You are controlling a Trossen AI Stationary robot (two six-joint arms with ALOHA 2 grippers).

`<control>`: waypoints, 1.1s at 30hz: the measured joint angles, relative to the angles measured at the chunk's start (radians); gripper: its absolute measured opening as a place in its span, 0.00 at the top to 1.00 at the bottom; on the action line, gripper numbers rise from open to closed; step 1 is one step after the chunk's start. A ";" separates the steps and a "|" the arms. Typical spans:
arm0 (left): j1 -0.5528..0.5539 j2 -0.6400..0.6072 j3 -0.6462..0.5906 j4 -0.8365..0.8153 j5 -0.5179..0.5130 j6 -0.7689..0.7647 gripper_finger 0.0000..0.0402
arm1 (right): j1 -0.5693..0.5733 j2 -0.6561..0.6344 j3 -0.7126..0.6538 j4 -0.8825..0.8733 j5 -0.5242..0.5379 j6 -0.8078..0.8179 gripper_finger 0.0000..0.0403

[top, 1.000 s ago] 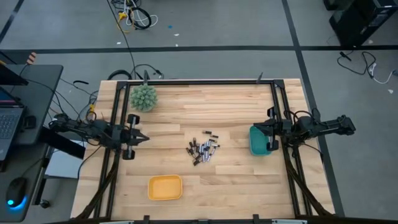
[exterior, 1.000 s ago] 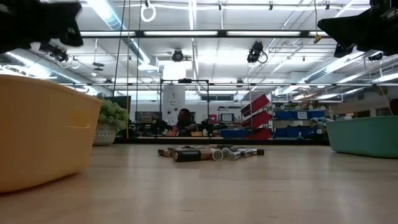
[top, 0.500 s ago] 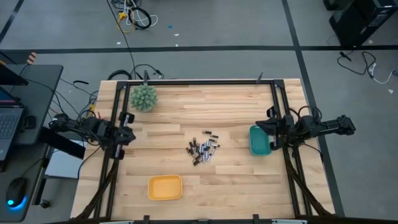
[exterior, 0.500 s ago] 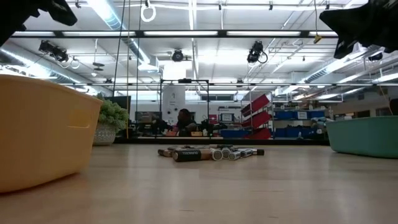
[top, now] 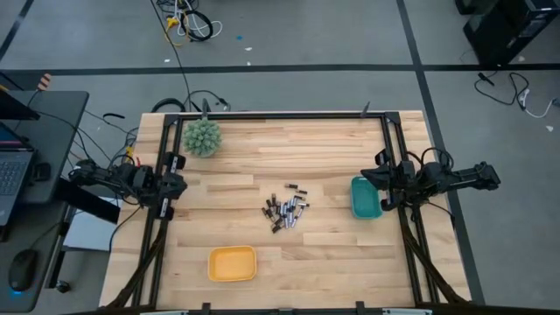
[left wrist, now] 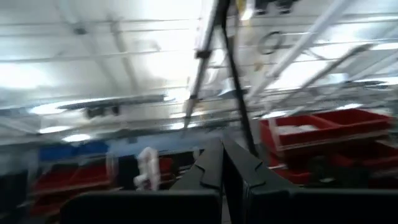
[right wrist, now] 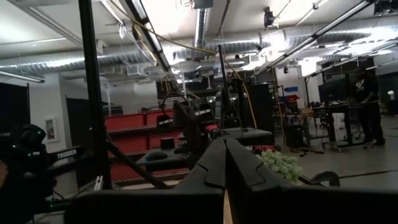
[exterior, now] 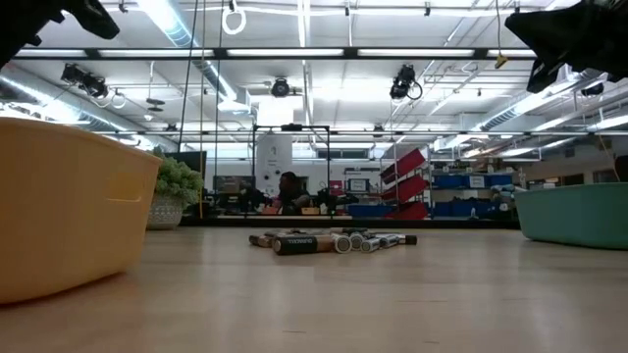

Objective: Sort batteries
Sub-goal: Put the black battery into the yellow bin

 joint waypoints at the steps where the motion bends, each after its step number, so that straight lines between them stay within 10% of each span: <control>1: 0.000 0.006 0.000 -0.006 -0.045 -0.017 0.99 | 0.000 0.000 0.000 0.008 0.001 -0.008 1.00; 19: 0.000 0.619 0.241 -0.117 -0.310 -0.119 0.99 | 0.016 0.102 0.073 0.128 -0.040 -0.053 1.00; 33: 0.000 0.713 0.425 -0.494 -0.381 -0.165 0.99 | 0.016 0.521 0.387 -0.132 0.113 -0.079 1.00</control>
